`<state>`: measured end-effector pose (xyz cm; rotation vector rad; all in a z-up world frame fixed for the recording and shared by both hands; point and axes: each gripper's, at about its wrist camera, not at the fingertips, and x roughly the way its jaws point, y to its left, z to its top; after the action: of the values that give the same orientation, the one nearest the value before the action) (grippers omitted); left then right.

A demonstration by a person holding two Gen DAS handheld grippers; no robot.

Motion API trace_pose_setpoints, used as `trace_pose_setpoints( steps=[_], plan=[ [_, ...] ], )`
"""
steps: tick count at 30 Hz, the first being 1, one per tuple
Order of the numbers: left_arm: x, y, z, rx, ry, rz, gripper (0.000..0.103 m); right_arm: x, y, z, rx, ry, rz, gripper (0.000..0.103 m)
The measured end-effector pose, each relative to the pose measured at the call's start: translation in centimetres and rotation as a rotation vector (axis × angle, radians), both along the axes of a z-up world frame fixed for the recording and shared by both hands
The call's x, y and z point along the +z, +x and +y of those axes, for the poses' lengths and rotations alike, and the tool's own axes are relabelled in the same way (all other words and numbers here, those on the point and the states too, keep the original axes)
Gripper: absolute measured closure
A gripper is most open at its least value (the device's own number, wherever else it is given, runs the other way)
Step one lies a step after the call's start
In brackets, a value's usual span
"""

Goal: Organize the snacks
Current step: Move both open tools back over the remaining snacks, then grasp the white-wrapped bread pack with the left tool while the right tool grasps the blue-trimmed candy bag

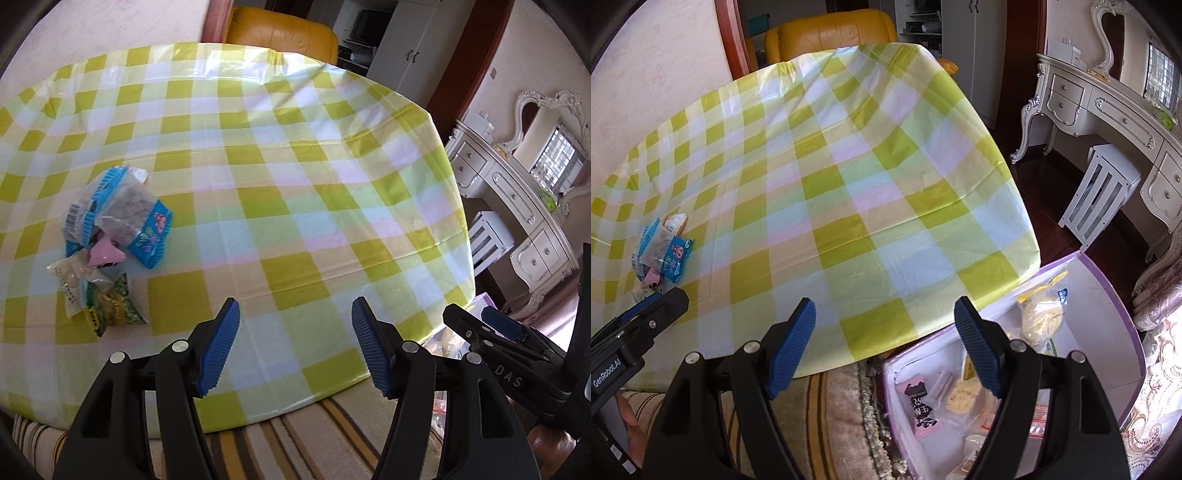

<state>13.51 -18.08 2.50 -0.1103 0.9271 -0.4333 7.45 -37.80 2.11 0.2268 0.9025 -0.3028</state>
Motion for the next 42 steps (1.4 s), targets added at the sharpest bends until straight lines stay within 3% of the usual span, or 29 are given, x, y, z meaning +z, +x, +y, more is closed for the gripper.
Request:
trace_pose_setpoints(
  steps=[15, 19, 32, 40, 42],
  plan=[
    [-1.8, 1.3, 15.0, 0.325, -0.106, 0.095, 0.044, 0.2, 2.9, 6.8, 0.189, -0.050, -0.001, 0.026],
    [-2.9, 2.2, 17.4, 0.379, -0.130, 0.142, 0.053, -0.2, 3.7, 8.2, 0.225, -0.051, 0.014, 0.026],
    [-4.4, 6.1, 17.1, 0.365, -0.105, 0.171, 0.054, -1.1, 6.6, 11.8, 0.332, -0.042, 0.035, 0.026],
    [-5.4, 8.4, 15.9, 0.336, -0.050, 0.187, 0.054, -1.4, 9.0, 15.1, 0.439, -0.081, 0.032, 0.026],
    [-5.5, 8.6, 15.9, 0.336, -0.034, 0.179, 0.059, -1.4, 9.8, 15.9, 0.464, -0.092, 0.028, 0.026]
  ],
)
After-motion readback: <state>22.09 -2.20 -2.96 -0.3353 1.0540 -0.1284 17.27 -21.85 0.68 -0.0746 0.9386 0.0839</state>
